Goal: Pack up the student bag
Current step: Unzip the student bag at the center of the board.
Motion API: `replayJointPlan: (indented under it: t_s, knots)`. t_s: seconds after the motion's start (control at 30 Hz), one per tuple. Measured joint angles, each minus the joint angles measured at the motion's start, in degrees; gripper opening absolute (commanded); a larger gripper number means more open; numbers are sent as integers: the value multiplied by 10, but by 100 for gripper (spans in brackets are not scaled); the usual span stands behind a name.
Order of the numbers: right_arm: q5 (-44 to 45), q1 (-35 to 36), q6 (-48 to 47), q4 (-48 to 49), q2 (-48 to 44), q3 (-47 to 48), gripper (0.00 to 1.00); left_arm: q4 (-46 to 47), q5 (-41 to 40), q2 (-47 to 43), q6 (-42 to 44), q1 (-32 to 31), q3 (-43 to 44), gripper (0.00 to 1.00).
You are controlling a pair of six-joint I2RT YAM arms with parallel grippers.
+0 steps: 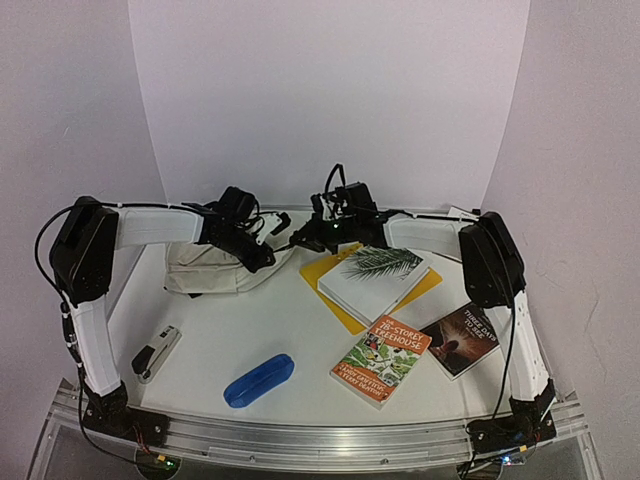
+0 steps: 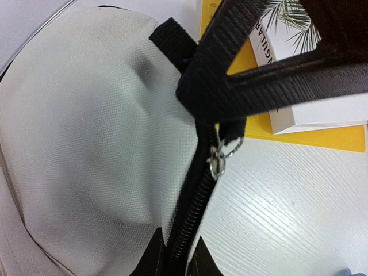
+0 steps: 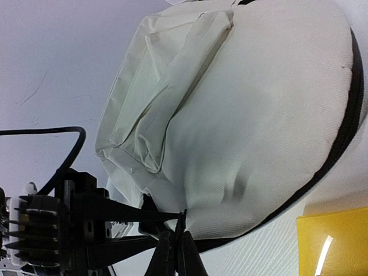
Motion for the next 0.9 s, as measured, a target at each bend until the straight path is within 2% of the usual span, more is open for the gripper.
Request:
replayJointPlan:
  t_s: [0.4, 0.63, 0.7, 0.8, 0.9]
  knots:
    - [-10, -53, -32, 1, -24, -31, 0, 0, -28, -128, 5, -3, -112, 12]
    - [-2, -110, -62, 1, -32, -32, 0, -12, -79, -156, 30, -1, -147, 14]
    - [-6, -122, -63, 4, -38, -38, 0, -18, -99, -156, 35, 5, -155, 22]
    - [-17, -126, -57, 16, -66, -68, 0, -26, -114, -156, 39, 14, -156, 50]
    - [-30, -101, -40, 29, -88, -91, 0, -38, -102, -156, 28, 17, -140, 70]
